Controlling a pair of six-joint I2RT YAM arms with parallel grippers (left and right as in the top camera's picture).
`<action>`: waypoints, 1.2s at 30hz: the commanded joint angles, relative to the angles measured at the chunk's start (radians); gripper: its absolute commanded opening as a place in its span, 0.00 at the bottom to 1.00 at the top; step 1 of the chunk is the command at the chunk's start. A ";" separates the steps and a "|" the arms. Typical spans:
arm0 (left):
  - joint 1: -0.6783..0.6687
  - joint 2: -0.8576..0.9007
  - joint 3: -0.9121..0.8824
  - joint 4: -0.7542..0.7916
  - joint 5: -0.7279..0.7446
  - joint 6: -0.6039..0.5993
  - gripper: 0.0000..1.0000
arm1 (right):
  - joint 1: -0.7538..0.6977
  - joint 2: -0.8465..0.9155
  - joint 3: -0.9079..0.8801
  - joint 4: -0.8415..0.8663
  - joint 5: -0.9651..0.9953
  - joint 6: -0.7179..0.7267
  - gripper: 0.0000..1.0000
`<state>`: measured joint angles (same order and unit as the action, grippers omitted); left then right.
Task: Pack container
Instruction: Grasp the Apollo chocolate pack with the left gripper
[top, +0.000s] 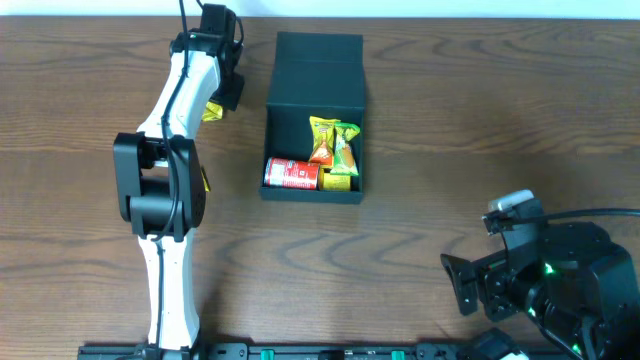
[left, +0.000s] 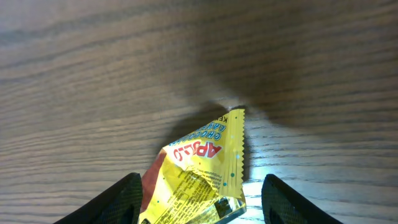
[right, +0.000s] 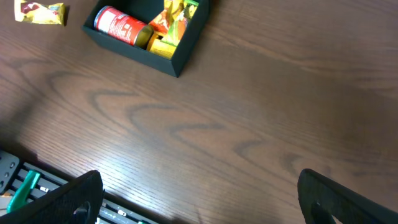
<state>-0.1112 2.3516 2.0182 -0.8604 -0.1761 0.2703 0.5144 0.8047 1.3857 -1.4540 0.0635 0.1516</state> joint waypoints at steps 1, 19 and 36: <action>0.007 0.035 -0.003 -0.018 -0.015 0.023 0.63 | -0.005 0.002 0.009 -0.001 0.000 -0.004 0.99; 0.017 0.050 -0.003 0.010 -0.016 0.067 0.53 | -0.005 0.002 0.009 0.000 0.000 -0.004 0.99; 0.021 0.066 -0.003 0.027 0.039 0.082 0.36 | -0.005 0.002 0.009 0.006 0.000 -0.004 0.99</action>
<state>-0.0933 2.3844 2.0182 -0.8318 -0.1509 0.3405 0.5144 0.8047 1.3857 -1.4513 0.0635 0.1516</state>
